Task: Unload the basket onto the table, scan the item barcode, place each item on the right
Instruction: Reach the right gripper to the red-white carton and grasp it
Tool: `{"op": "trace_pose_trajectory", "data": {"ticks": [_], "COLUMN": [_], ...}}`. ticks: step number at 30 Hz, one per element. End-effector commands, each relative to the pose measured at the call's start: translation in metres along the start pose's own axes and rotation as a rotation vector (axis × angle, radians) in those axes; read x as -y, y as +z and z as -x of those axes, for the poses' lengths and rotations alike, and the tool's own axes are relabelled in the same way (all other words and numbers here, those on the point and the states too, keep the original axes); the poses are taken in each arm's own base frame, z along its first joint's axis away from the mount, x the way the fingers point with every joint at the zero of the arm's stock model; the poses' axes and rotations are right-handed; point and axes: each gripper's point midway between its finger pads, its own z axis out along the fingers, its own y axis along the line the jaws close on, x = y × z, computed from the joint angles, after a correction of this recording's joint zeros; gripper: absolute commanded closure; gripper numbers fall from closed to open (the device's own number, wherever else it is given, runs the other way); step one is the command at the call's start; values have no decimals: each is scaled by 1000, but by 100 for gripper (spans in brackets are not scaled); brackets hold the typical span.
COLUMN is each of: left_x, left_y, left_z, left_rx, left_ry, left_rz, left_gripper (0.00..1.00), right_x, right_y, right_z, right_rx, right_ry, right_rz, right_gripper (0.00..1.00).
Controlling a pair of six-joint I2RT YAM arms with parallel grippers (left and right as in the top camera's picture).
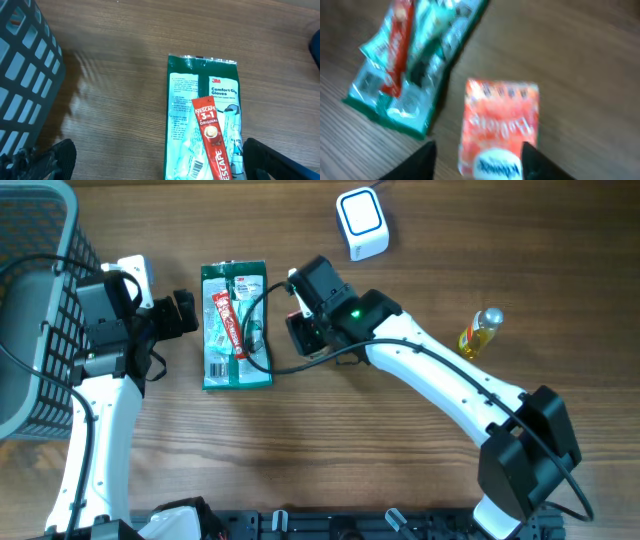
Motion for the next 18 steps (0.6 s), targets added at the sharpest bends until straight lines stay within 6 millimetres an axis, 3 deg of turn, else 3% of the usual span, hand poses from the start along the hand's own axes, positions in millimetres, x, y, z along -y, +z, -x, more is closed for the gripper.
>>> {"op": "trace_pose_trajectory", "data": {"ticks": [1, 6, 15, 18], "left_x": [-1, -1, -1, -1], "left_y": [0, 0, 0, 0], "left_z": [3, 3, 3, 3], "left_rx": [6, 6, 6, 6], "left_ry": [5, 5, 5, 5], "left_rz": [-1, -1, -1, -1], "left_gripper": [0, 0, 0, 0], "right_x": [-11, -12, -1, 0], "right_y": [7, 6, 43, 45], "right_z": [9, 11, -24, -29], "right_rx": [55, 105, -25, -47], "right_ry": [-30, -75, -67, -76], "right_rz": [-32, -174, -214, -220], "right_gripper": [51, 53, 50, 54]}}
